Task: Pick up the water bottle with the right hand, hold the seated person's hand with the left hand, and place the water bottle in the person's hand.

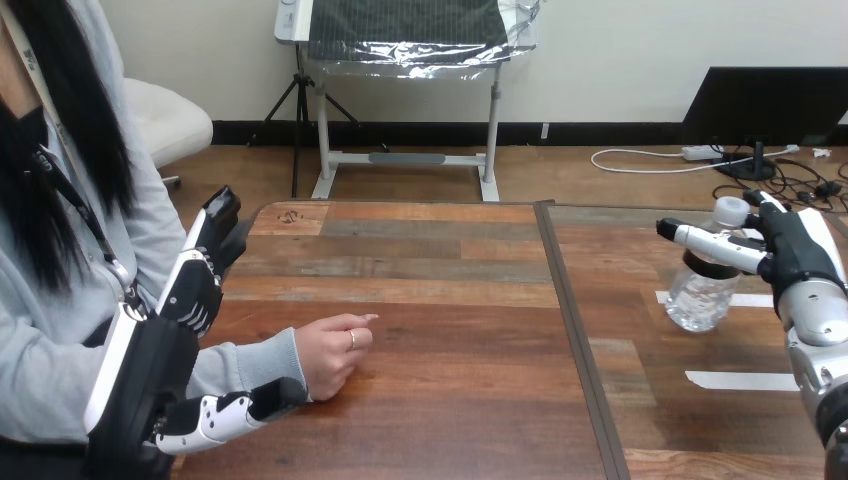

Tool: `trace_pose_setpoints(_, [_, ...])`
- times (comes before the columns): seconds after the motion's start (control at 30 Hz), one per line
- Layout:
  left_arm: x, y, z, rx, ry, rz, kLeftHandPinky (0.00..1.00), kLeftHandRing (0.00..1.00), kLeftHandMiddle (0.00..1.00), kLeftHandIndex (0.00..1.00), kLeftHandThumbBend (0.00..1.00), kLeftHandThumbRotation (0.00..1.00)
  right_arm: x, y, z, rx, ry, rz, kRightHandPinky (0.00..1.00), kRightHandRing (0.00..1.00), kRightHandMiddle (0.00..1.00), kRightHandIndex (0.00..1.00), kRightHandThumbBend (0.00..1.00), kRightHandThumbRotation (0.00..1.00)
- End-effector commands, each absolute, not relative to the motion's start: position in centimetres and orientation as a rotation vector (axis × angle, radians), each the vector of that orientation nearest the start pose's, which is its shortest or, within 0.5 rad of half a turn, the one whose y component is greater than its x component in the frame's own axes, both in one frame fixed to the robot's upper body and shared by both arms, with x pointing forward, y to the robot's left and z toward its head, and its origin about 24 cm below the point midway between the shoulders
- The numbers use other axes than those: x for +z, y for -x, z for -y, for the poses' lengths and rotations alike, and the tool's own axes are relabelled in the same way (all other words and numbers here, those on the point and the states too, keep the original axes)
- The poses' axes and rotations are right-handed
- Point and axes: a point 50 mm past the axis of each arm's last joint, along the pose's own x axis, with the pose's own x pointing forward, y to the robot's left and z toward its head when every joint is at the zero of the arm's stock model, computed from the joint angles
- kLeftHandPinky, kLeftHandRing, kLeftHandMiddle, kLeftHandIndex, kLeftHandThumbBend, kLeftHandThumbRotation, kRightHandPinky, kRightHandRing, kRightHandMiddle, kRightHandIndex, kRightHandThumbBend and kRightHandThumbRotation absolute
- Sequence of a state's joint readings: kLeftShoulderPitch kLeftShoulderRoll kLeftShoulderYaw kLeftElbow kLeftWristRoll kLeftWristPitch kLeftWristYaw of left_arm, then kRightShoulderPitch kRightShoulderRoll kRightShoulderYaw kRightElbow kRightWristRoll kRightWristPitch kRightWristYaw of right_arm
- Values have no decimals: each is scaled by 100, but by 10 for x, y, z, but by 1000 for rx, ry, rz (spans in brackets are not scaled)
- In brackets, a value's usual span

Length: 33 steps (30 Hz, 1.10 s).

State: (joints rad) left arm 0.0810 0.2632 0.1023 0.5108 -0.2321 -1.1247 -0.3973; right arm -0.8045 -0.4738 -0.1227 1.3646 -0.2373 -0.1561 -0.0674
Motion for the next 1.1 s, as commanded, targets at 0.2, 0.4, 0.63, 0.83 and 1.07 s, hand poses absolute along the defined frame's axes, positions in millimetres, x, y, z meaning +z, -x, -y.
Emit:
trace_pose_setpoints(0.2, [49, -198, -229, -174, -247, 624, 96, 100, 100, 97, 100, 54, 56, -360, 282, -264, 462, -331, 76, 84, 90, 95, 96, 35])
trace_pose_setpoints(0.4, [50, -198, -229, -179, -245, 625, 96, 100, 100, 97, 100, 54, 56, -360, 280, -255, 456, -324, 76, 83, 90, 95, 99, 36])
trace_pose_setpoints(0.63, [52, -199, -228, -182, -237, 625, 97, 100, 100, 97, 100, 53, 55, -361, 276, -254, 437, -315, 73, 81, 89, 94, 100, 33])
trace_pose_setpoints(0.83, [53, -199, -227, -187, -238, 633, 98, 100, 100, 97, 100, 52, 55, -362, 274, -253, 457, -313, 71, 81, 88, 92, 100, 31])
trace_pose_setpoints(1.07, [54, -199, -227, -187, -243, 636, 99, 100, 100, 97, 100, 53, 54, -362, 273, -254, 440, -309, 73, 82, 86, 90, 97, 23])
